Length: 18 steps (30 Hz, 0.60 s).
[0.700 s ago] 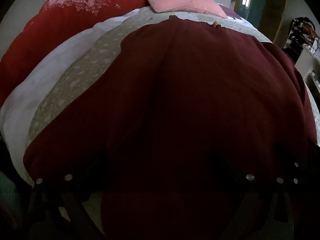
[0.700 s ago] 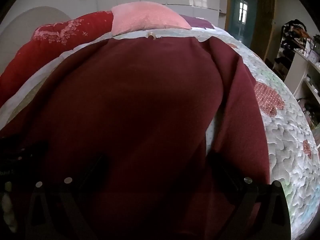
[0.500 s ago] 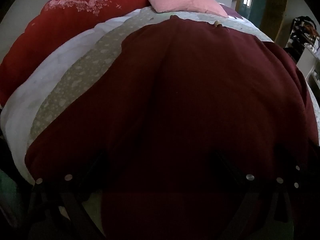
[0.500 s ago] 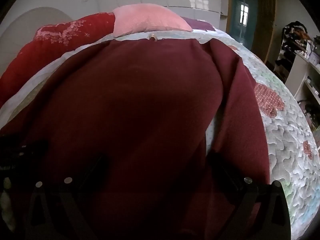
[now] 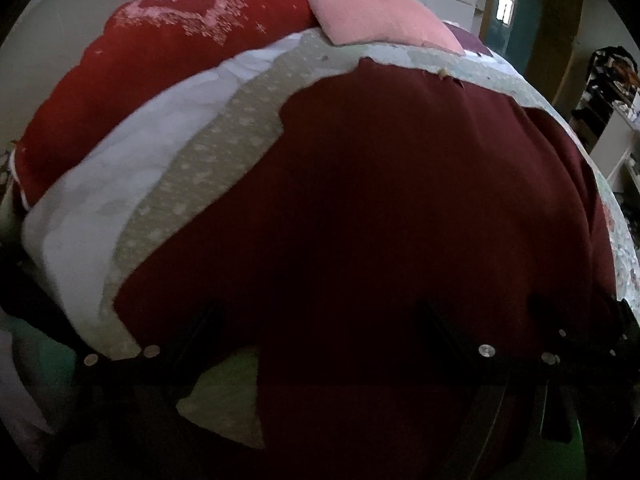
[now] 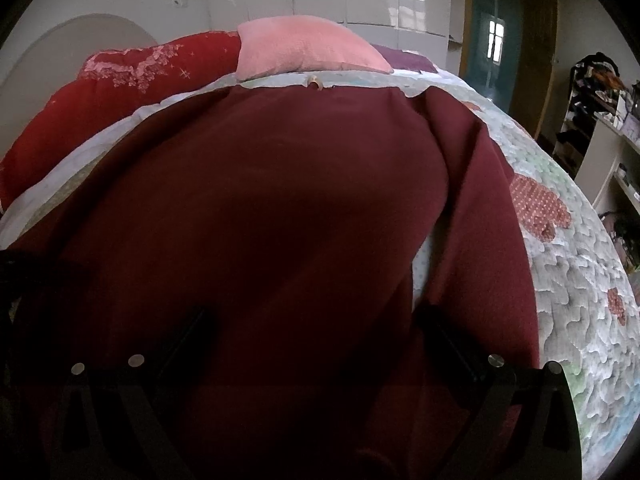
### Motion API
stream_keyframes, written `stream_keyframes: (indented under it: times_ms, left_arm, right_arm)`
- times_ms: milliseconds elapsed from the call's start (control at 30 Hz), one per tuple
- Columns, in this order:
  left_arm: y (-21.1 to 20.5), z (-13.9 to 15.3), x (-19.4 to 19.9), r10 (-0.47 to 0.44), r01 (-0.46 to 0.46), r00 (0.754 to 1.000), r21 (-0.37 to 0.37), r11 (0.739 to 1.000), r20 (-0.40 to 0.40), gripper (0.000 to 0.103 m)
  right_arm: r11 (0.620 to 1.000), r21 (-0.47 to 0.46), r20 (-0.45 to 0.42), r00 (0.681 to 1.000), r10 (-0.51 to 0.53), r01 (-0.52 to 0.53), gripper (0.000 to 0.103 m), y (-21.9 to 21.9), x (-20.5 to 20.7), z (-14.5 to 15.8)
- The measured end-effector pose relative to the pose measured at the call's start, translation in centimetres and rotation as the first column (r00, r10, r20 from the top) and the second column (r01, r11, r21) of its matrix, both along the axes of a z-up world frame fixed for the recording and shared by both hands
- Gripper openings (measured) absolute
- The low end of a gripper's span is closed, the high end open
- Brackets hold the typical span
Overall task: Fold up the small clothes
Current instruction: 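Position both grippers over the hem of the maroon garment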
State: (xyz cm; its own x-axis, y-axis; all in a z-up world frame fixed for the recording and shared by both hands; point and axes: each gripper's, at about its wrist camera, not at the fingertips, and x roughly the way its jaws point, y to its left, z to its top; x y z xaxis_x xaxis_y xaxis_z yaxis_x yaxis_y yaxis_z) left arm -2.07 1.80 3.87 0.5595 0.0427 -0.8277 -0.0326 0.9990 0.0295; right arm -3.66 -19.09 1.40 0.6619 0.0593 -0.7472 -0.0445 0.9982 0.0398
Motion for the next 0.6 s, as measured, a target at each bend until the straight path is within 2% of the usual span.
stream_keyframes:
  times_ms: [200, 233, 267, 400, 533, 600]
  left_arm:
    - [0.0, 1.4, -1.0, 0.024, -0.026, 0.999, 0.037, 0.999, 0.03, 0.094]
    - [-0.2, 1.6, -1.6, 0.027, -0.031, 0.997, 0.058, 0.998, 0.07, 0.094]
    - [-0.2, 1.7, -1.5, 0.028, -0.032, 0.998, 0.062, 0.998, 0.06, 0.094]
    - [-0.2, 1.9, -2.1, 0.041, -0.052, 0.993, 0.094, 0.994, 0.112, 0.094]
    - [0.8, 2.3, -1.9, 0.019, -0.021, 0.996, 0.029, 0.999, 0.09, 0.094]
    - [1.3, 2.6, -1.2, 0.015, -0.017, 0.997, 0.026, 1.0, 0.078, 0.094]
  right_arm:
    - [1.0, 0.02, 0.01, 1.0, 0.014, -0.014, 0.103, 0.1, -0.3, 0.1]
    - [1.0, 0.016, 0.009, 1.0, 0.014, -0.014, 0.103, 0.2, -0.5, 0.2]
    - [1.0, 0.02, 0.008, 1.0, 0.014, -0.014, 0.103, 0.1, -0.6, 0.2]
    - [1.0, 0.008, -0.005, 1.0, 0.014, -0.014, 0.103, 0.3, -1.3, 0.3]
    - [1.0, -0.009, -0.006, 1.0, 0.009, -0.009, 0.103, 0.3, -2.0, 0.5]
    - [1.0, 0.0, 0.003, 1.0, 0.004, -0.004, 0.103, 0.2, -2.7, 0.7]
